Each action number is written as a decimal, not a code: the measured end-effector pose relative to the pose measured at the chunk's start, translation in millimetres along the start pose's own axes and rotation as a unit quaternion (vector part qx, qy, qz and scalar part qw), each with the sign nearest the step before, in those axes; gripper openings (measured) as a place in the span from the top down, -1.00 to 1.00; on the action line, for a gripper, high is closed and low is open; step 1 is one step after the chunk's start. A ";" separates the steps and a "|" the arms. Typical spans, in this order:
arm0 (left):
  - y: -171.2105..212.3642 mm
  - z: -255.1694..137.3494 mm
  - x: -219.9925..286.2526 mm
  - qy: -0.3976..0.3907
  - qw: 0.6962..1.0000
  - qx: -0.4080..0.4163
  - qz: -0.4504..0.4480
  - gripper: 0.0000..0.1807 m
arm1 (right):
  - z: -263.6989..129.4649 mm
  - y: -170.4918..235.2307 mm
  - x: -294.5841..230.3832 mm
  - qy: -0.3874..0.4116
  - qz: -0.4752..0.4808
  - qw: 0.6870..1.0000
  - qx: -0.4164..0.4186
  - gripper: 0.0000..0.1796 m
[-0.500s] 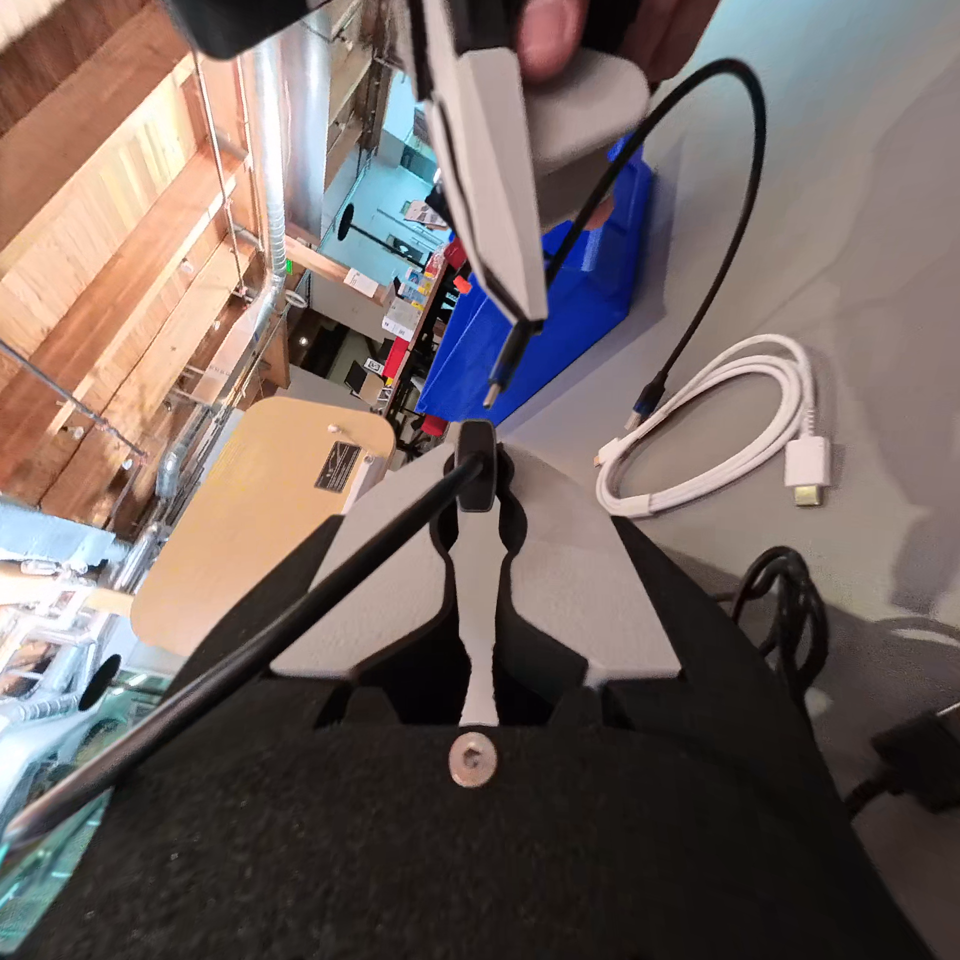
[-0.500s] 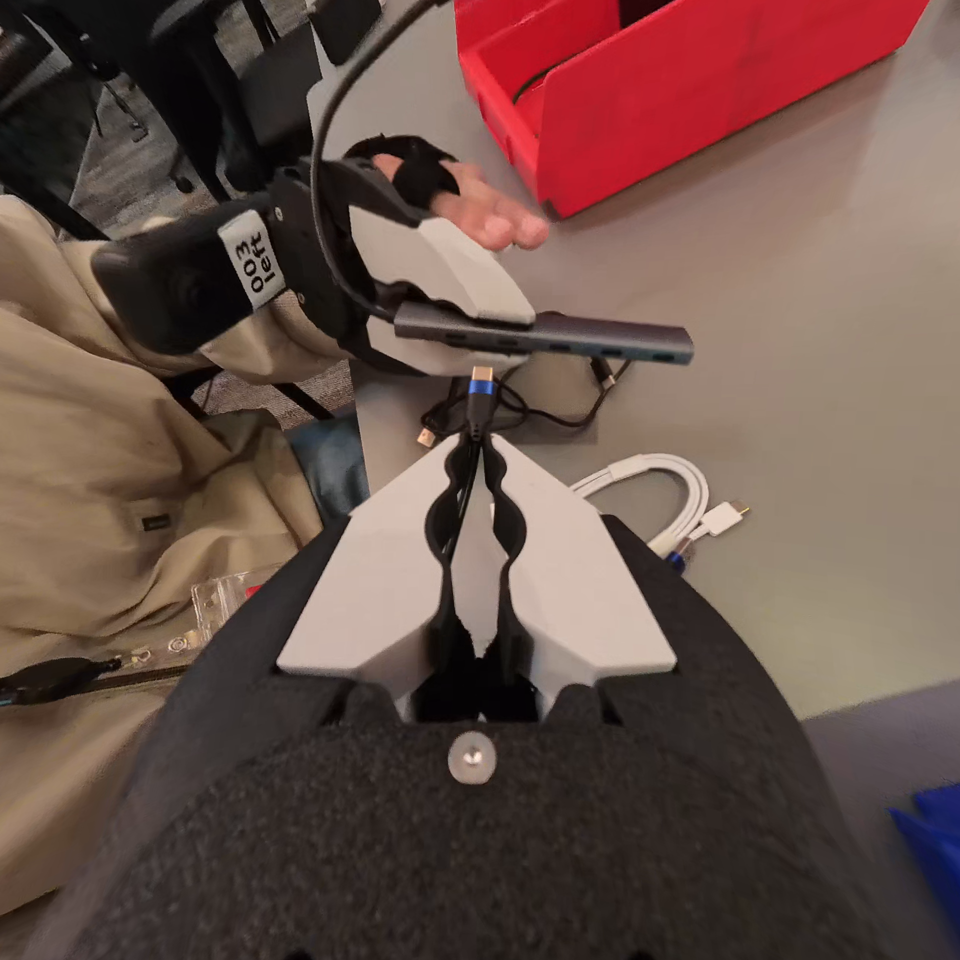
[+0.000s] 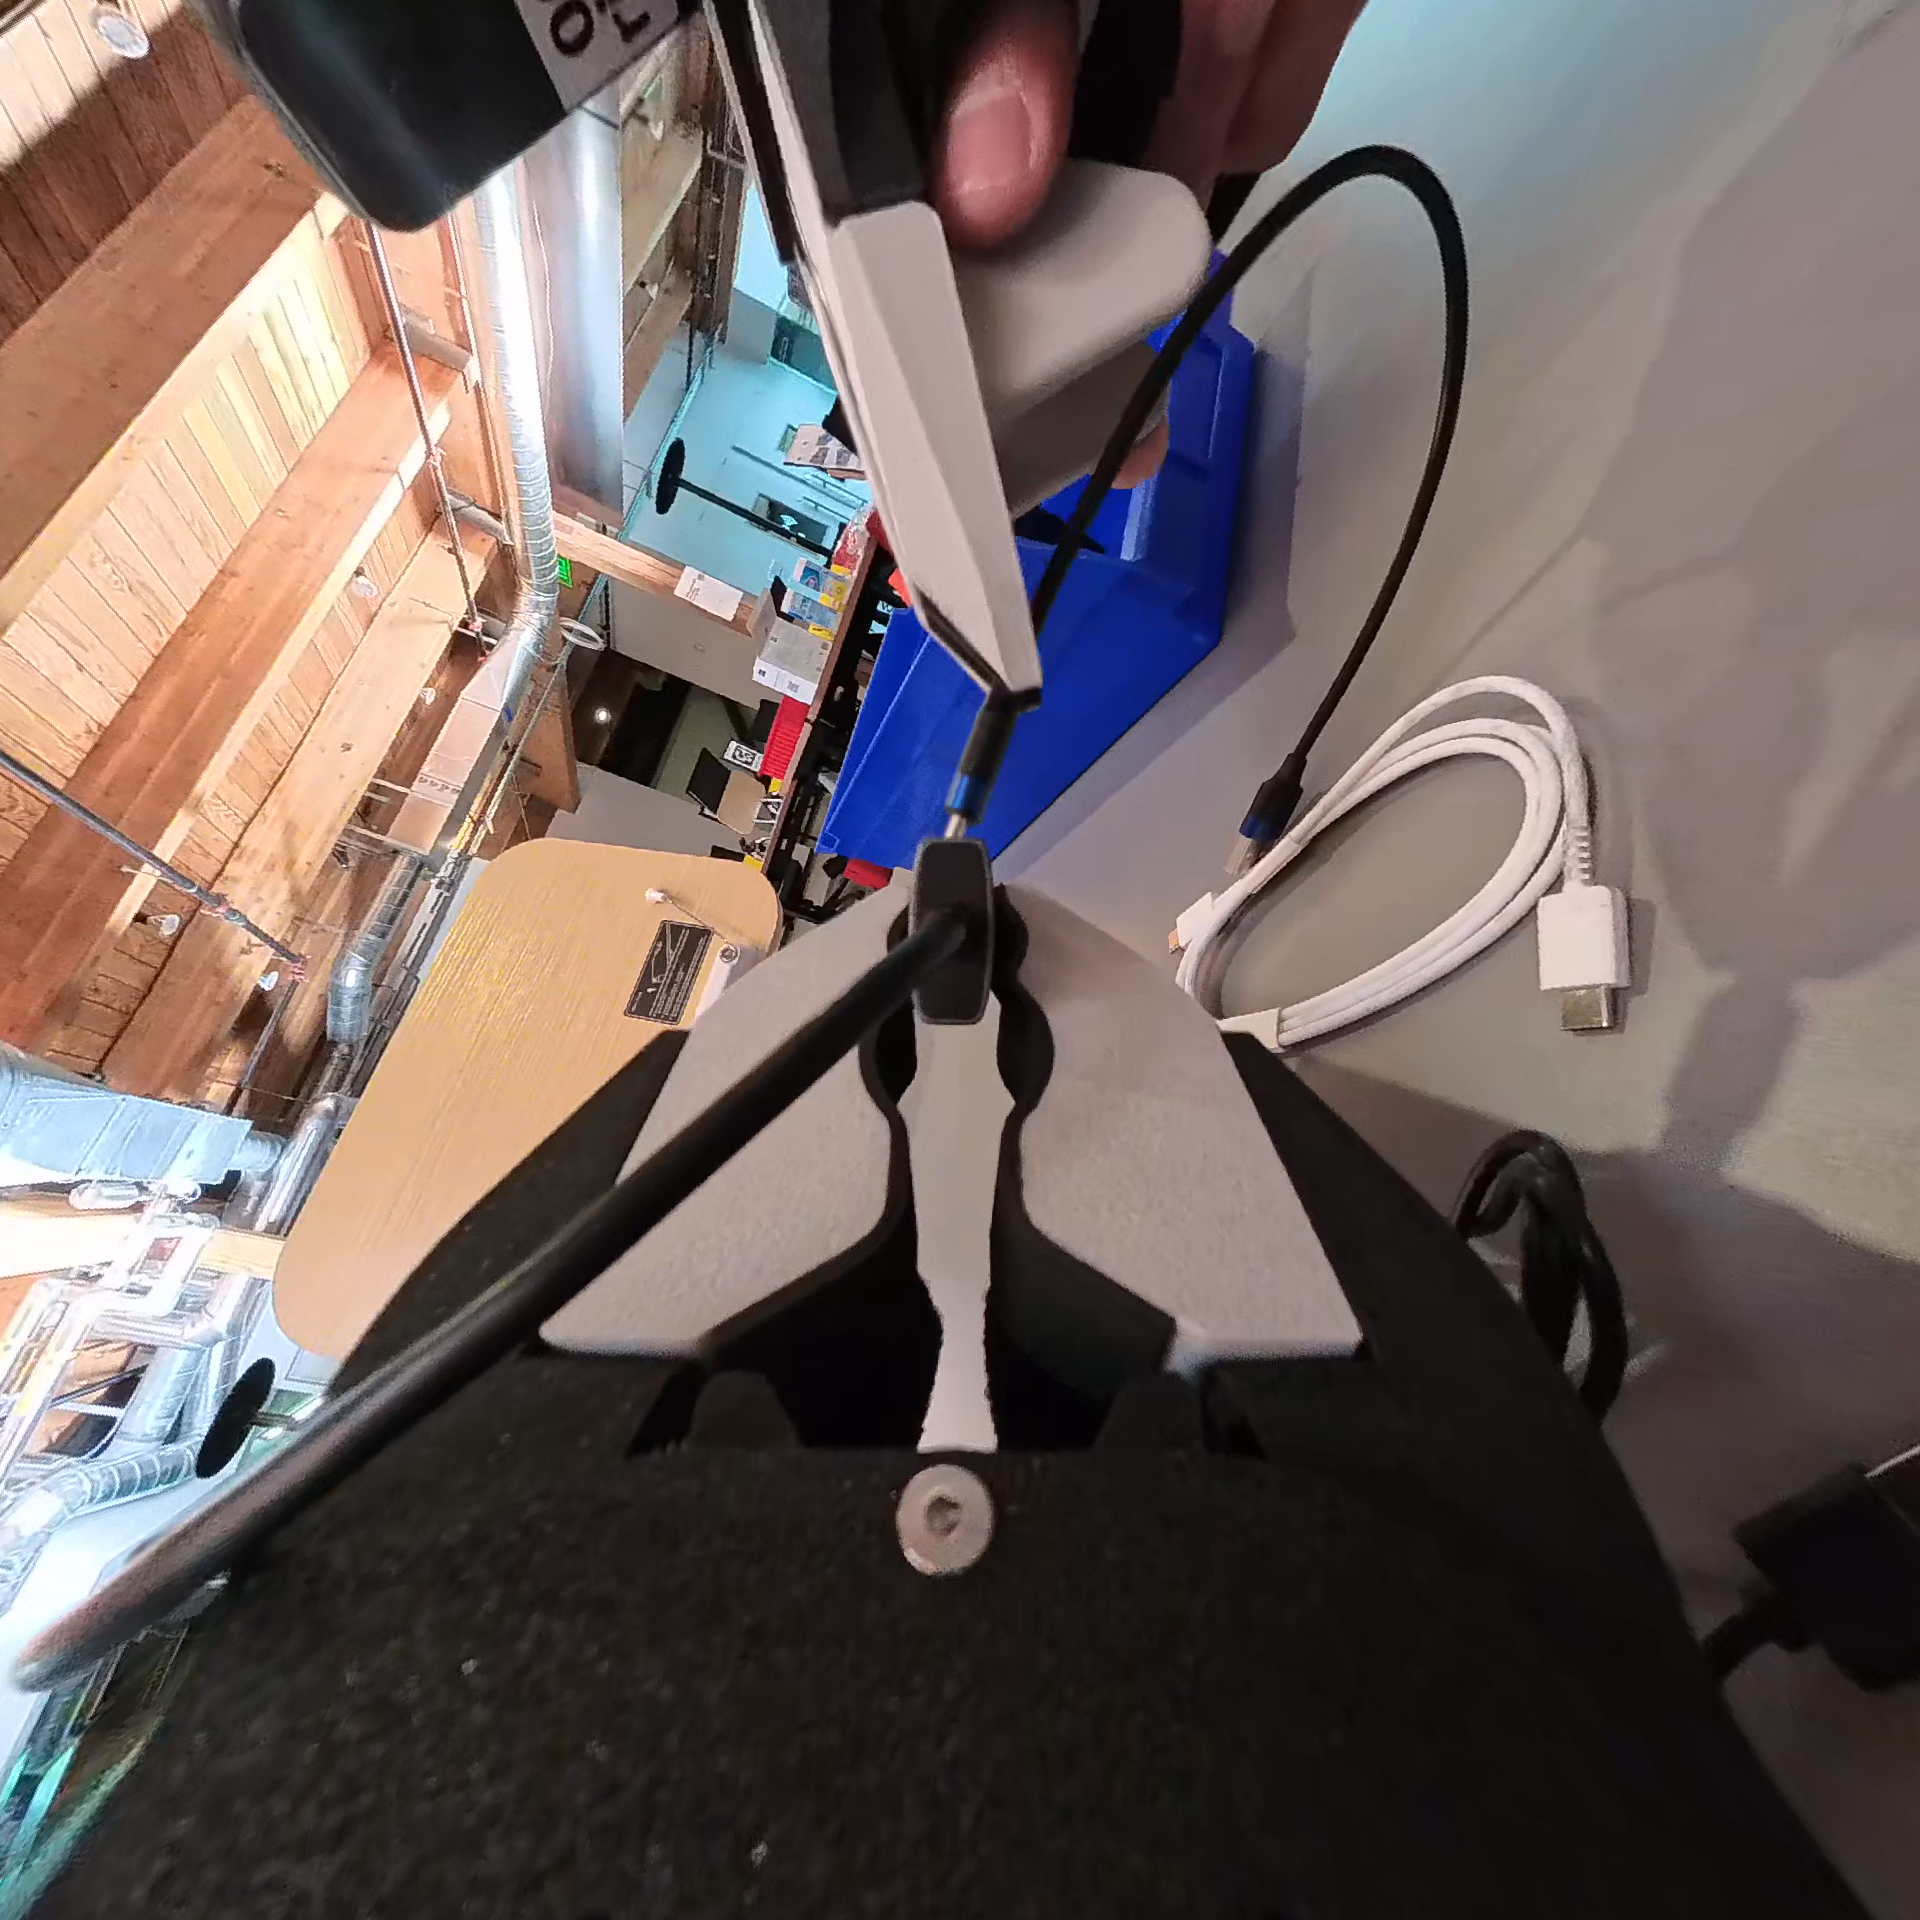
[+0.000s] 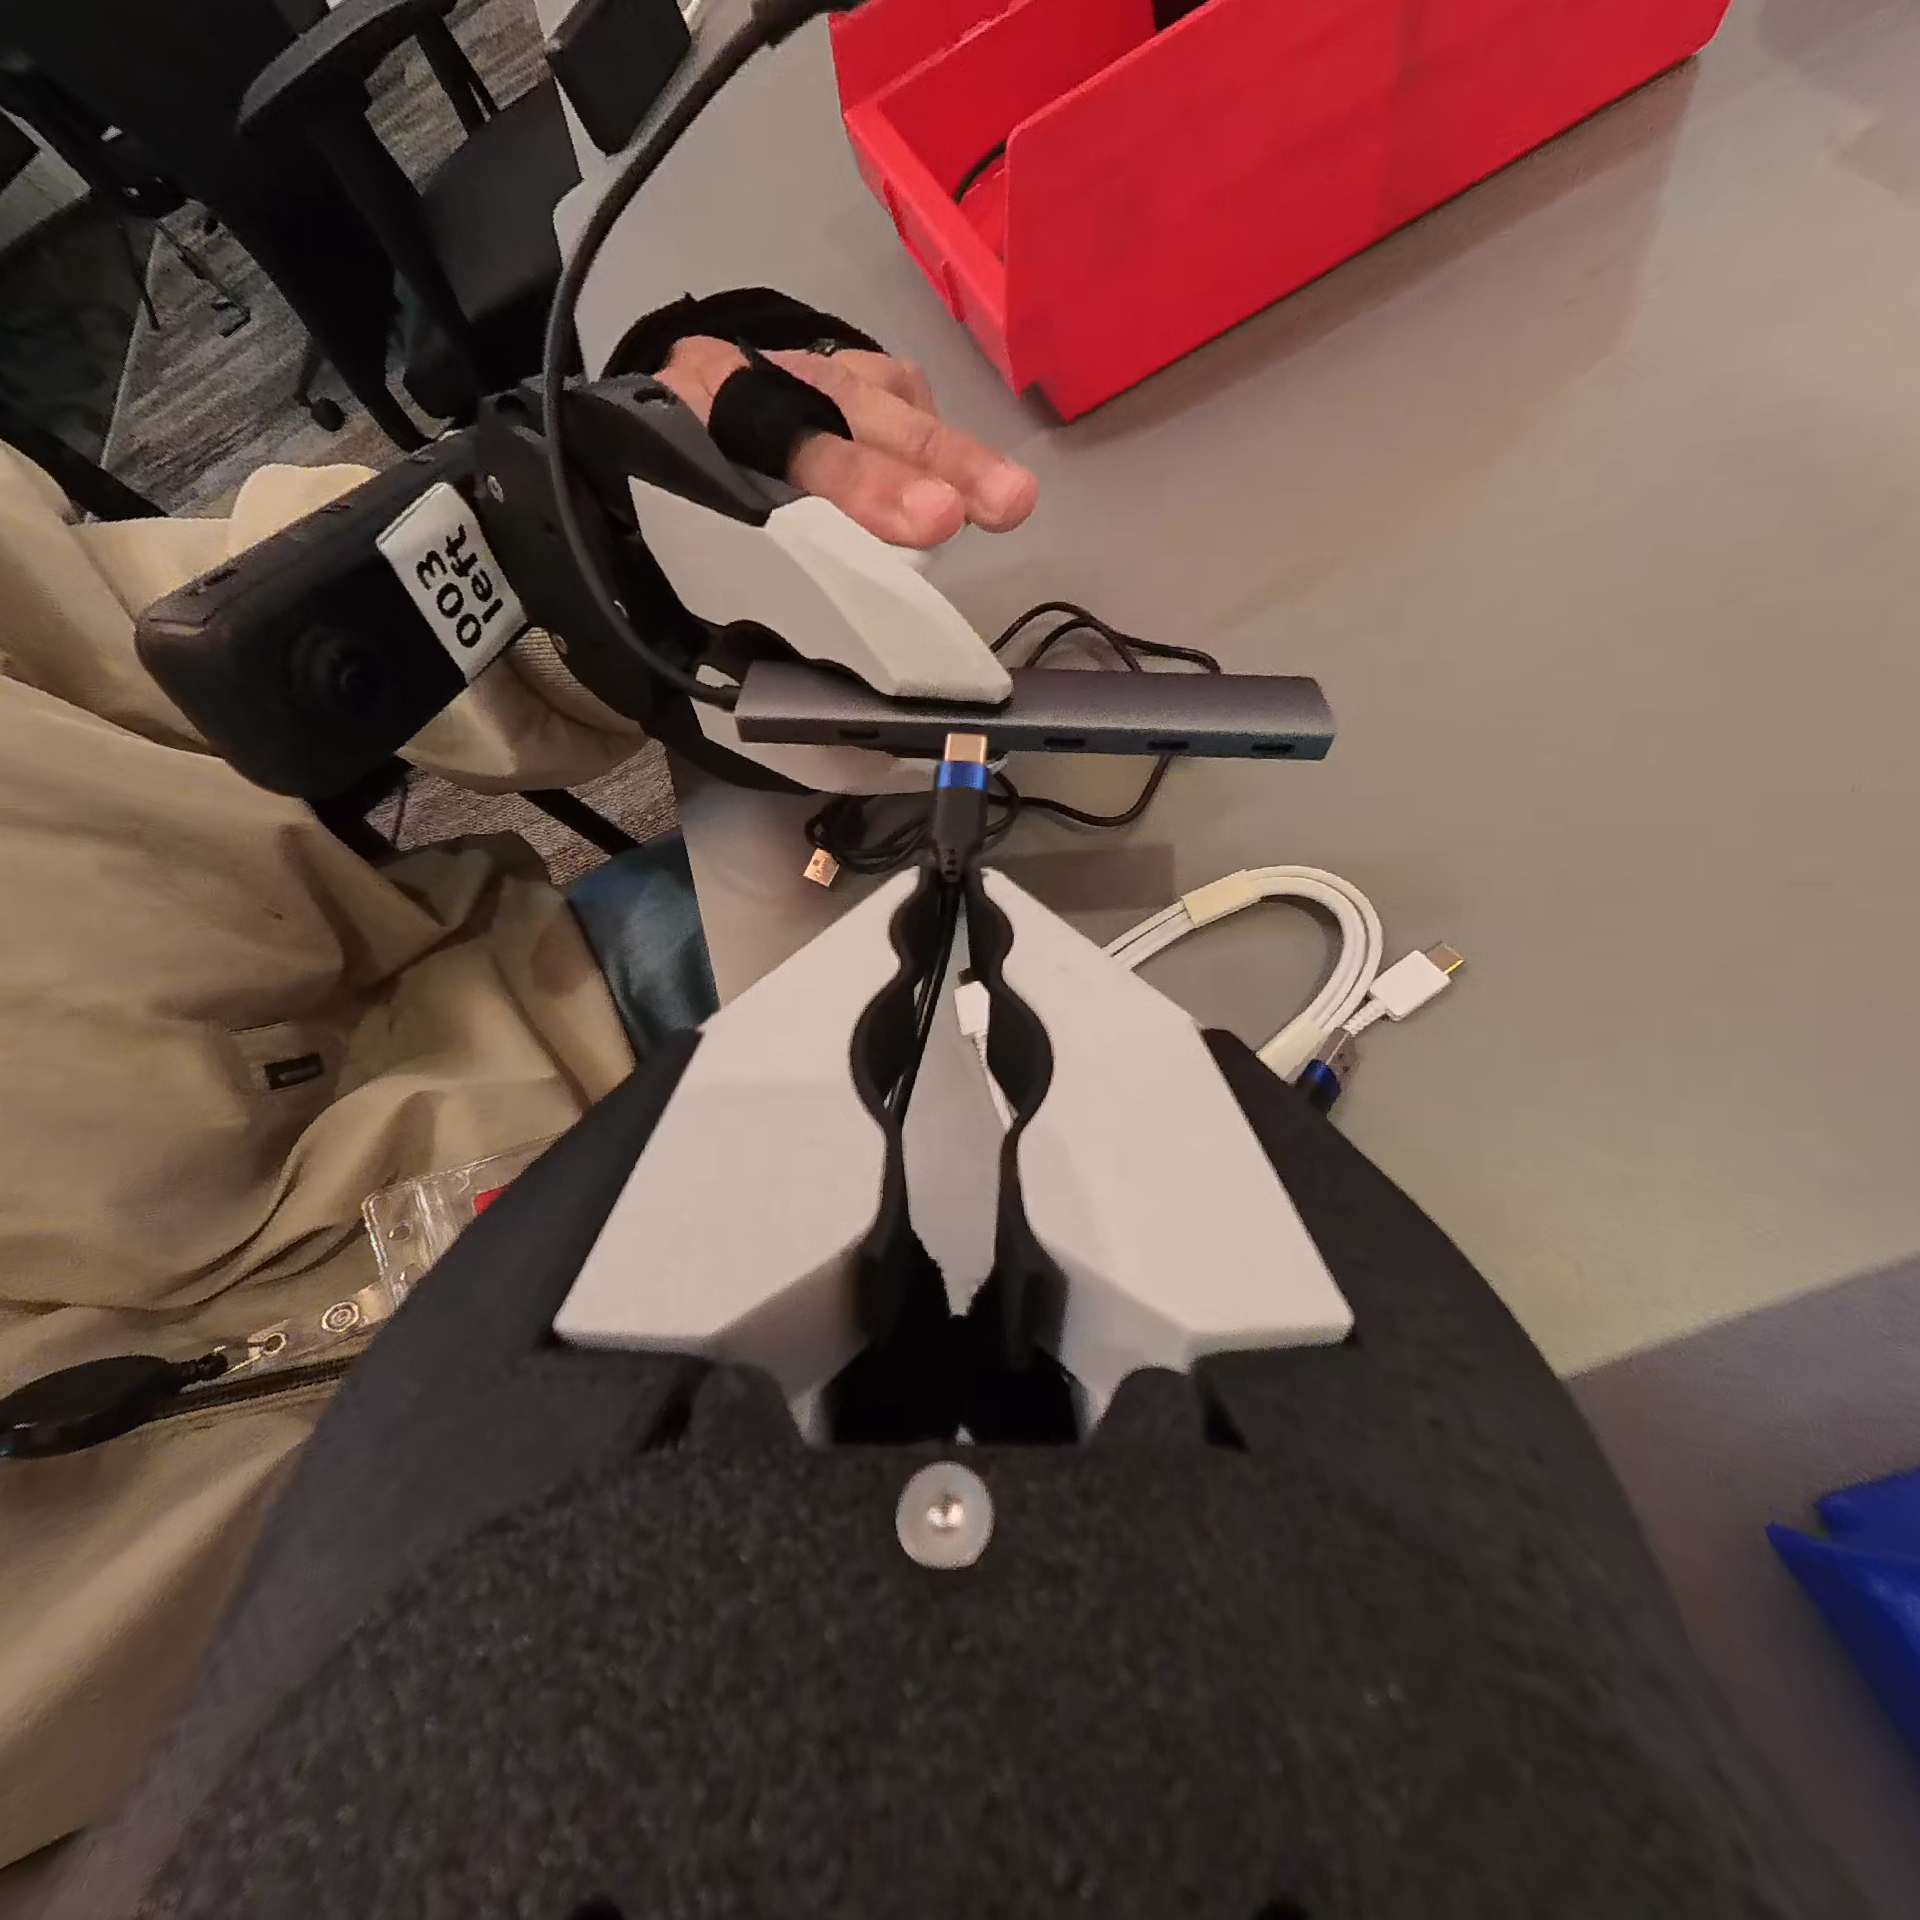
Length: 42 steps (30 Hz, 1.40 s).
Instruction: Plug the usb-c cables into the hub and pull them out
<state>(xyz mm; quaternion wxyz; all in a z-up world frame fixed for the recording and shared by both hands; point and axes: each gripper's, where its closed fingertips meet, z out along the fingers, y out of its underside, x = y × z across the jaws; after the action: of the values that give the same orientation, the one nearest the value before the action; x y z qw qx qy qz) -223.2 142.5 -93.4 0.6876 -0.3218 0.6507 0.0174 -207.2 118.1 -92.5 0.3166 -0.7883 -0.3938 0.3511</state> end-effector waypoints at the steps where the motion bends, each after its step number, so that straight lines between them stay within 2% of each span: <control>1: 0.1 -0.3 0.2 0.001 1.000 -0.001 0.000 0.89 | 1.2 1.0 -0.4 -0.002 0.000 1.000 -0.003 0.95; 14: 0.6 -2.3 4.3 0.008 1.000 -0.007 0.007 0.88 | 10.2 7.1 -1.1 0.001 -0.014 1.000 -0.023 0.95; 25: 2.1 -4.6 0.5 0.006 1.000 -0.012 -0.008 0.88 | 9.7 -2.1 -1.0 -0.014 -0.007 1.000 0.017 0.95; 33: -2.0 -5.2 16.8 0.038 0.997 -0.019 0.057 0.88 | 10.6 9.1 -3.6 -0.017 -0.021 0.999 -0.024 0.95; 42: 2.2 -6.3 12.4 0.029 0.999 -0.032 0.012 0.88 | 14.2 3.7 -3.1 -0.020 -0.014 1.000 0.003 0.95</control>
<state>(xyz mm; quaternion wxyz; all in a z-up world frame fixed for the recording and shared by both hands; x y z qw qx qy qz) -227.8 136.4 -105.3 0.6577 -0.3357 0.6733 0.0372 -218.5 116.8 -102.2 0.3159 -0.7748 -0.4100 0.3630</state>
